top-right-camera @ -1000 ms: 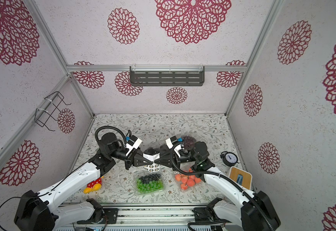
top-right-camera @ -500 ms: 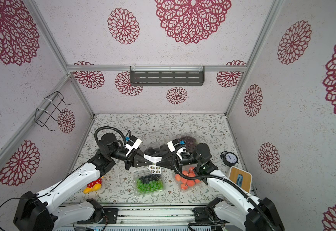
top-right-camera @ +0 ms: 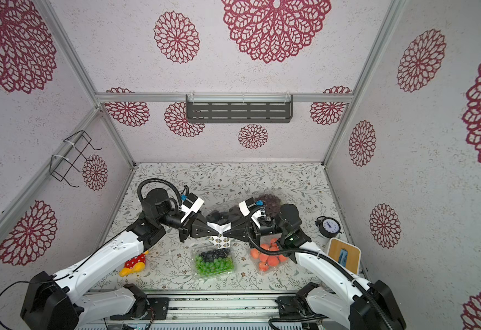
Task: Label fruit boxes
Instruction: Adjust the label sticker.
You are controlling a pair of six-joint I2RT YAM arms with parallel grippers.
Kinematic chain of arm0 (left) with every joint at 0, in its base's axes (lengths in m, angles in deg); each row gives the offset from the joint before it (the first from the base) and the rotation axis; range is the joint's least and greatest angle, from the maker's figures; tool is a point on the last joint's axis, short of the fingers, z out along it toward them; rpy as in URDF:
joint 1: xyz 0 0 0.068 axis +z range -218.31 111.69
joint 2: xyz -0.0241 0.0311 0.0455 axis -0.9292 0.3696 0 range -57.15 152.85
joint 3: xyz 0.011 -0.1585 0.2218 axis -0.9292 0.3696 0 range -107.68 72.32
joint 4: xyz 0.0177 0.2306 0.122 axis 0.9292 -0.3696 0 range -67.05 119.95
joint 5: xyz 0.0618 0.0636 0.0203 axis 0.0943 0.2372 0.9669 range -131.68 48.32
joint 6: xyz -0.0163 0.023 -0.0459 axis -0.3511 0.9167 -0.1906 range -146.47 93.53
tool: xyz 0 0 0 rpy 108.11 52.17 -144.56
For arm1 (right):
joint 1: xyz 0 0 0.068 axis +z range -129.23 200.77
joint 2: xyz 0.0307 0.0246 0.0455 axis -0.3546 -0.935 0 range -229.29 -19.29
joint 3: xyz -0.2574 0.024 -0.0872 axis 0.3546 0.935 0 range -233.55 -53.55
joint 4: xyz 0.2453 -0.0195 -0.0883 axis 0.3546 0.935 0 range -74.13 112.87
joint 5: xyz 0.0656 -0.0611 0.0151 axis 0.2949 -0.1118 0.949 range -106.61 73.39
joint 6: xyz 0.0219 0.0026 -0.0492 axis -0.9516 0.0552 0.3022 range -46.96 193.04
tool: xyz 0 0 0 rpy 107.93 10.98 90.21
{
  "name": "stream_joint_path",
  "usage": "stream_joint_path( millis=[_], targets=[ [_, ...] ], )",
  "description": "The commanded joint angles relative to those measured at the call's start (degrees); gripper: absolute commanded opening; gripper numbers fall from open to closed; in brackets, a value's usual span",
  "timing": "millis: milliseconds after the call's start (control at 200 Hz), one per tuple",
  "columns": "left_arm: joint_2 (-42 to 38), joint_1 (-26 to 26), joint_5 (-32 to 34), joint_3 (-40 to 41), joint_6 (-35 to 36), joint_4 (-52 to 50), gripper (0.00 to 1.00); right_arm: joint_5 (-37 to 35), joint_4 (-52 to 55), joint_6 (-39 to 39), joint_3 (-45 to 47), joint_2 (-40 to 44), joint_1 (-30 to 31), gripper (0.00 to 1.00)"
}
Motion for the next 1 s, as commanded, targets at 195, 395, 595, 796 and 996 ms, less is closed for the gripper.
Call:
stream_joint_path(
  millis=[195,395,595,796,996],
  targets=[
    [-0.3,0.6,-0.1,-0.9,3.6,-4.2,0.01,0.7,-3.3,-0.3,-2.2,-0.2,0.0,0.0],
    [0.4,0.3,0.1,-1.1,3.4,-3.9,0.0,1.3,-8.5,-4.1,-2.6,-2.8,0.0,0.0],
    [0.5,0.0,-0.1,-0.8,2.9,-3.0,0.0,1.2,-10.9,-4.9,-2.4,-3.8,0.0,0.0],
    [-0.6,1.2,0.4,0.3,2.8,-3.1,0.0,1.0,-8.4,-3.5,-1.9,-2.1,0.0,0.0],
    [-2.5,1.6,0.0,2.2,0.3,1.7,0.08,-1.1,0.6,2.4,-2.7,-0.1,0.0,0.0]
  ],
)
